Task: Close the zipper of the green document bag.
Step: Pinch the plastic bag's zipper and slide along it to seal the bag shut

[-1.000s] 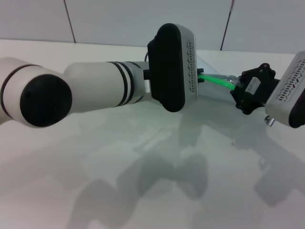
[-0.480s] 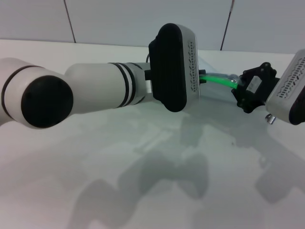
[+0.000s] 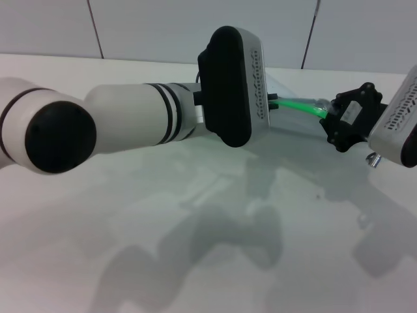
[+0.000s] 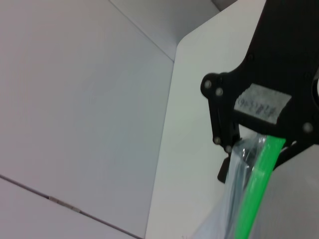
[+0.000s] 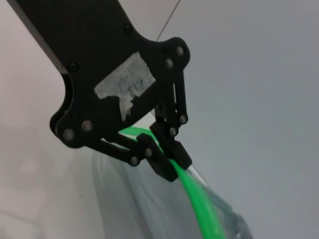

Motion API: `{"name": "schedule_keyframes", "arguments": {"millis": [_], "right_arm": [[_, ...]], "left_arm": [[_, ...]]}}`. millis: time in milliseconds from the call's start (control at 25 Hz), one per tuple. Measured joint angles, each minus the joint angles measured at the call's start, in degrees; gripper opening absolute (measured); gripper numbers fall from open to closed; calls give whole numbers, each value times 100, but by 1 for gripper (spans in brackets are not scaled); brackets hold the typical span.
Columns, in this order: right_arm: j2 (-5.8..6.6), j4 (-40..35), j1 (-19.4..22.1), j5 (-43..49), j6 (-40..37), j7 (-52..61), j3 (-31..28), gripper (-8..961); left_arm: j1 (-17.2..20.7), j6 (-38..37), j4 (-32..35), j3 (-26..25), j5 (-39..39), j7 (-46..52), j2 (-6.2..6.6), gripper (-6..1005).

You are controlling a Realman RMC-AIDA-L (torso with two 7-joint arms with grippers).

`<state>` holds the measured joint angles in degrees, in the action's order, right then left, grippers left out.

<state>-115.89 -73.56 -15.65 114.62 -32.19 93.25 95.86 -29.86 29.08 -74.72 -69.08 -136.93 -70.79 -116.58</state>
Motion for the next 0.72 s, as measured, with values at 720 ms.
{"name": "schedule_keyframes", "arguments": {"millis": [720], "right_arm": [[3,-137,86,7,-20,1,-287,50]], "left_arm": [[327,-30,35,-325,-247,318,21,58]]}}
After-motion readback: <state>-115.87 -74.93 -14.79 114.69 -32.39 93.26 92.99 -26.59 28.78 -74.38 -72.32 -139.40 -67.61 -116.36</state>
